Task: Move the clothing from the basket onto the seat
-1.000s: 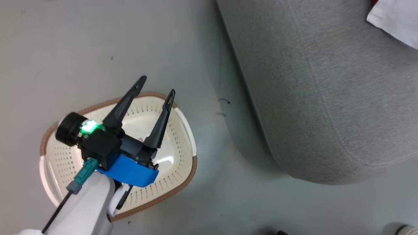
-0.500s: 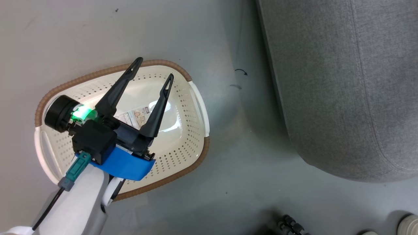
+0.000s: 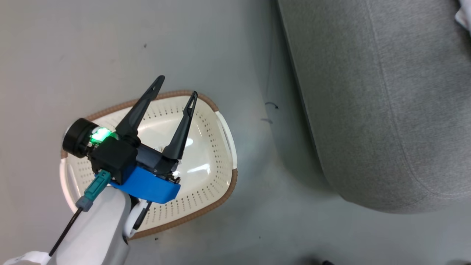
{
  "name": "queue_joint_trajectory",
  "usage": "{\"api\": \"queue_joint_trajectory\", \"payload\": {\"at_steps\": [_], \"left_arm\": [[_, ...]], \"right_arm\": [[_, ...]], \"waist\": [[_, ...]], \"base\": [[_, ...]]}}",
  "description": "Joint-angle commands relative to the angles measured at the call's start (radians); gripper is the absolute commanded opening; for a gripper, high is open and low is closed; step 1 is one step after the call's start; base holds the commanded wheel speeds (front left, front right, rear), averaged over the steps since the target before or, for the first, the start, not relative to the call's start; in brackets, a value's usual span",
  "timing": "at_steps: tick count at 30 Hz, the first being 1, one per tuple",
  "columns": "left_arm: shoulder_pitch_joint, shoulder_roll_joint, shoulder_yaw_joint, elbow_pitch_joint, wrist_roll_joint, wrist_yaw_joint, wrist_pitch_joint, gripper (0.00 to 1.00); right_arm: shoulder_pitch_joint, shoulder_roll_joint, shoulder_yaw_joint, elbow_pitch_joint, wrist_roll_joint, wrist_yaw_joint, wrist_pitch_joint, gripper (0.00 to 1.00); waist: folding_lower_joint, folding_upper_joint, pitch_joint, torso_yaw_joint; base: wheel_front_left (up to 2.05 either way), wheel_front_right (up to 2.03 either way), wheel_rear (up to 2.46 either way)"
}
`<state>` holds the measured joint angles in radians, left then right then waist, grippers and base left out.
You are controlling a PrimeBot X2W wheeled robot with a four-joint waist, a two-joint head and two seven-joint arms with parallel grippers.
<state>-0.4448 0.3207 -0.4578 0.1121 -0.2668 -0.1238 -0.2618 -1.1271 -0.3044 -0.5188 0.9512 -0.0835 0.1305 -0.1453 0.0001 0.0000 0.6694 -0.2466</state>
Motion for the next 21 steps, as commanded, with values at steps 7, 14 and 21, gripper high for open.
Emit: {"api": "queue_joint_trajectory", "payload": {"at_steps": [7,14,21], "left_arm": [[0.056,-0.052,0.026,0.046,-0.029,-0.002,-0.005,1.00],[0.152,-0.117,0.079,0.099,-0.048,-0.003,-0.005,1.00],[0.247,-0.168,0.148,0.137,-0.050,-0.005,-0.005,1.00]], "right_arm": [[0.119,0.026,0.076,0.033,0.010,0.000,-0.048,1.00],[0.253,0.070,0.189,0.015,0.050,0.000,-0.083,1.00],[0.439,0.111,0.308,-0.130,0.088,0.000,-0.112,1.00]], "waist": [[-0.0001,0.0000,-0.181,0.009],[-0.0001,0.0000,-0.344,0.027],[-0.0001,0.0000,-0.469,0.077]], "base": [[0.00,0.00,0.00],[0.00,0.00,0.00],[0.00,0.00,0.00]]}}
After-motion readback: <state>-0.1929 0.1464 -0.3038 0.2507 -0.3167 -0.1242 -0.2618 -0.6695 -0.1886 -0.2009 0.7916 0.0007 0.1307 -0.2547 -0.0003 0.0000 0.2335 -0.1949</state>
